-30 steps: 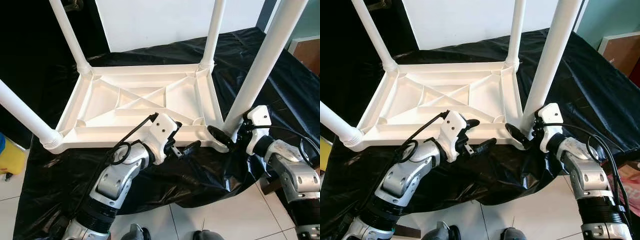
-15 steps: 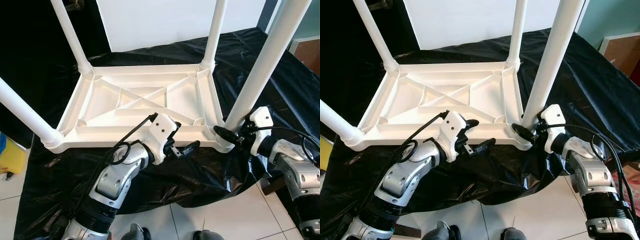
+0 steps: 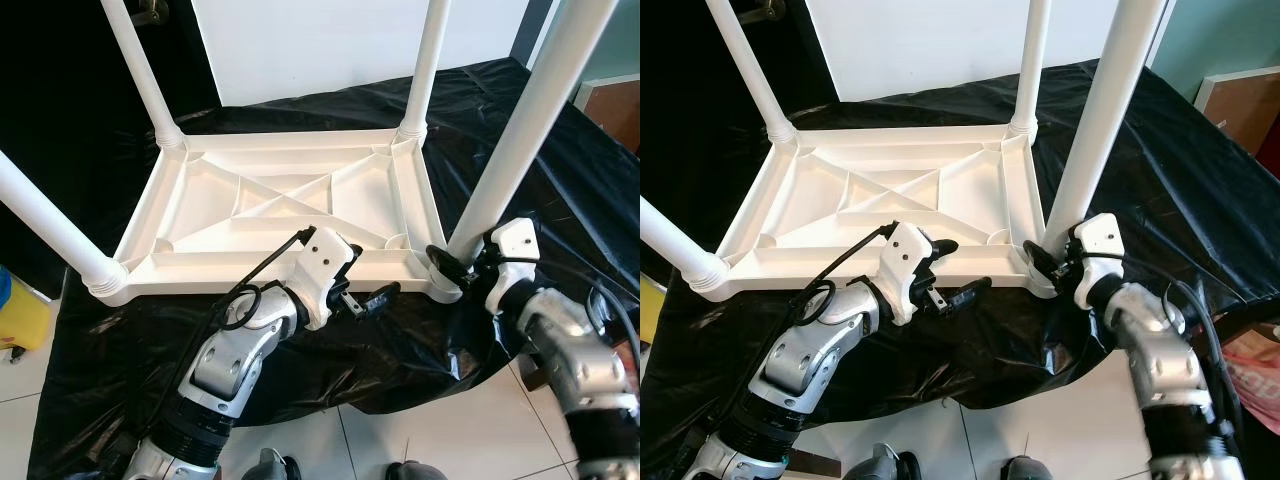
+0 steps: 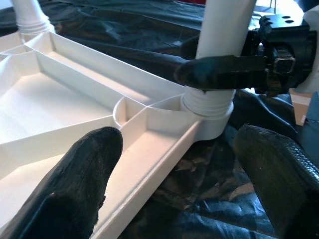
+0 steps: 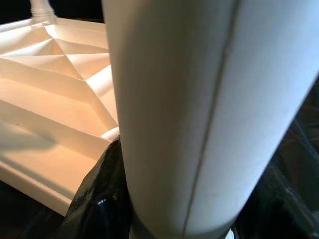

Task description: Building children table

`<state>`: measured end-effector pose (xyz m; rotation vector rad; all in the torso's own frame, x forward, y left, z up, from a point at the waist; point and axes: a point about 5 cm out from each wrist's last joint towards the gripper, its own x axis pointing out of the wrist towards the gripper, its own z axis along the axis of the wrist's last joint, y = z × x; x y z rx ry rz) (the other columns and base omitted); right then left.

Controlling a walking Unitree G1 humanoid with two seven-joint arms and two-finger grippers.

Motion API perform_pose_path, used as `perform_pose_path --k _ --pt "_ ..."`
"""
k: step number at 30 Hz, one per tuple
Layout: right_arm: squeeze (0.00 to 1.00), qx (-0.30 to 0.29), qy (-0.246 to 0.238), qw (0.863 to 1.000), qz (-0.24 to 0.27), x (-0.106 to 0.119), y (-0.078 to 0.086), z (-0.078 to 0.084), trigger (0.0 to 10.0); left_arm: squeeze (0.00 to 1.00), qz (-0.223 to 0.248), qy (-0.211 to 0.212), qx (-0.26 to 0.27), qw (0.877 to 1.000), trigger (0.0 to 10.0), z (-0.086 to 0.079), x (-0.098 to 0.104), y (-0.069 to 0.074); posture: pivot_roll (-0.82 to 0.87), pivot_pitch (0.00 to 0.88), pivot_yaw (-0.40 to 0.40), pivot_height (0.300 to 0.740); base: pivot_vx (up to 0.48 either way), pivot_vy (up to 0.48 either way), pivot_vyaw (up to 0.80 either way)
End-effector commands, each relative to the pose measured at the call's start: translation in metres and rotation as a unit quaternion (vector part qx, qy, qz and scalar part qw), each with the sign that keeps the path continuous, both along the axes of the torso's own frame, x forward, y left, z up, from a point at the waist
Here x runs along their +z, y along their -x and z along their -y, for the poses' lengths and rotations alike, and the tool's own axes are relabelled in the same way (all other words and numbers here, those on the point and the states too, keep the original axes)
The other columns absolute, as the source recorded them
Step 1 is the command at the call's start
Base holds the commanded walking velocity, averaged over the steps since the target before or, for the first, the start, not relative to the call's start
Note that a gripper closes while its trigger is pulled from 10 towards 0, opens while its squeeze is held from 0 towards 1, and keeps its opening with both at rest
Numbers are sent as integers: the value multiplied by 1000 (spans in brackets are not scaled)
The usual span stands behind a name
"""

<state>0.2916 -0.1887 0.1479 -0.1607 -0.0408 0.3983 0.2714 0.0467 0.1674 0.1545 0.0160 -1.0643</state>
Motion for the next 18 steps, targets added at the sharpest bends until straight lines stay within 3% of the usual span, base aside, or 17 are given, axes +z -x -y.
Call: perform_pose_path --k 1,6,10,13,17,18 --pt "0 -28 7 999 -44 -18 3 1 10000 0 -5 -2 -2 1000 10000 0 -2 3 -111 126 55 740 0 0 0" --pt "0 -106 -15 993 -49 -23 5 -2 10000 0 -7 -5 -6 1000 10000 0 -3 3 -112 124 59 740 0 0 0" --pt "0 -123 -28 991 -48 -23 6 -5 10000 0 -7 -6 -6 1000 10000 0 -3 3 -109 121 58 740 0 0 0" --pt "0 -189 -51 980 -43 -26 14 -17 10000 0 -5 -8 -6 1000 10000 -1 -3 2 -102 110 63 740 0 0 0" --pt "0 -232 -52 970 -44 -28 18 -20 10000 0 -4 -9 -7 1000 10000 -2 -2 1 -99 106 63 740 0 0 0" --pt "0 -271 -59 960 -43 -30 19 -20 10000 0 -3 -9 -7 1000 10000 -2 -2 1 -97 102 64 740 0 0 0"
